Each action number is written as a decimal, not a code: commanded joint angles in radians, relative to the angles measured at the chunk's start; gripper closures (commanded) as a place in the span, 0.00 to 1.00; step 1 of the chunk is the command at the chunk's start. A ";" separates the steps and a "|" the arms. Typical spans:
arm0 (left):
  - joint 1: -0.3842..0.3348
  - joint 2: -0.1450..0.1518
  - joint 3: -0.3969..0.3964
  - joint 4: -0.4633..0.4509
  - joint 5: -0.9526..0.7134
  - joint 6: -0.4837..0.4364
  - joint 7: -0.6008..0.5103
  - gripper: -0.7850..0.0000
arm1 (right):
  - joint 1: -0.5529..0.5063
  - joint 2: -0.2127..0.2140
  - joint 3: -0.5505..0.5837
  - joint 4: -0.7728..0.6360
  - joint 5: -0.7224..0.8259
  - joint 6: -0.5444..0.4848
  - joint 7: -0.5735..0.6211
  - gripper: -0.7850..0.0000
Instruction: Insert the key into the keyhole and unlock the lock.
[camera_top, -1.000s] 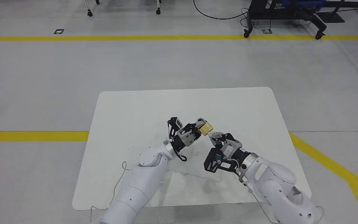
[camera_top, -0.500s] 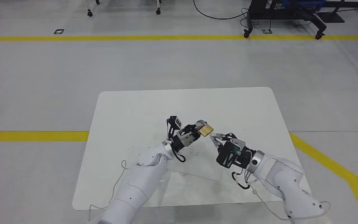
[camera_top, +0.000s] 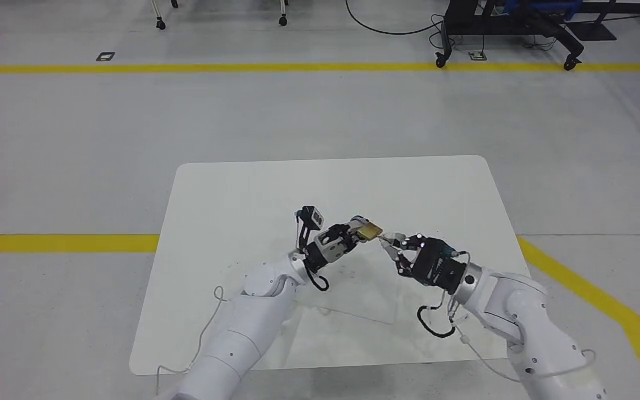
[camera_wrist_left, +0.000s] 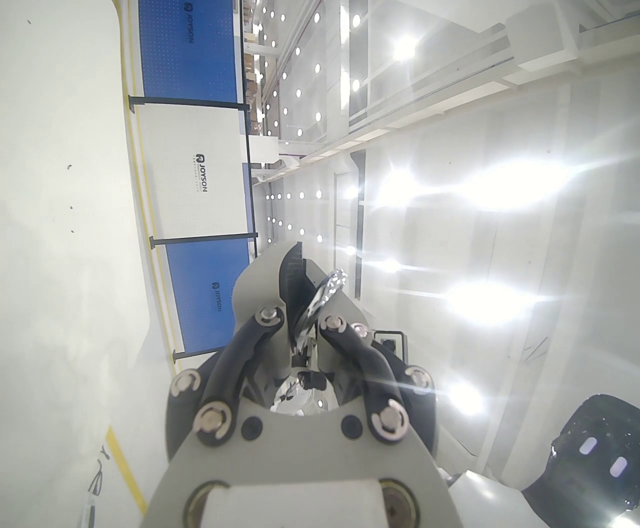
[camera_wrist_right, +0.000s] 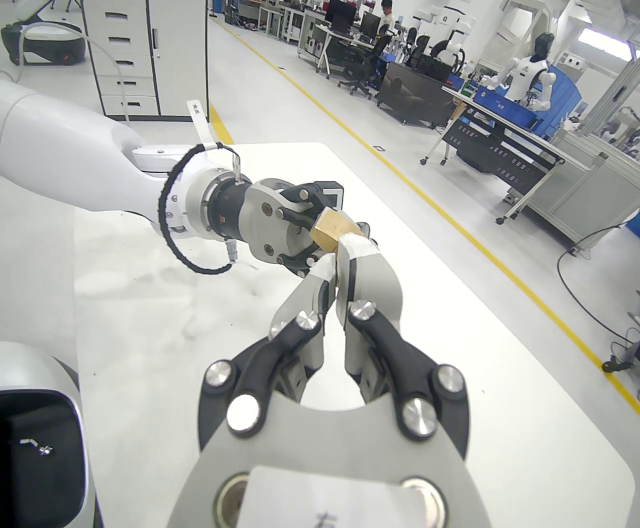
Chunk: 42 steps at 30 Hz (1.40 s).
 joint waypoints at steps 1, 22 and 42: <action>0.001 0.001 -0.001 -0.002 -0.001 0.003 0.000 1.00 | -0.001 0.000 0.001 -0.006 -0.007 0.007 0.008 1.00; 0.103 0.075 -0.042 -0.202 0.336 0.332 0.169 1.00 | -0.030 0.011 0.071 -0.074 -0.127 0.009 -0.006 0.00; 0.351 0.157 -0.128 -0.696 0.576 0.683 0.197 0.00 | -0.030 0.011 0.071 -0.074 -0.127 0.009 -0.006 0.00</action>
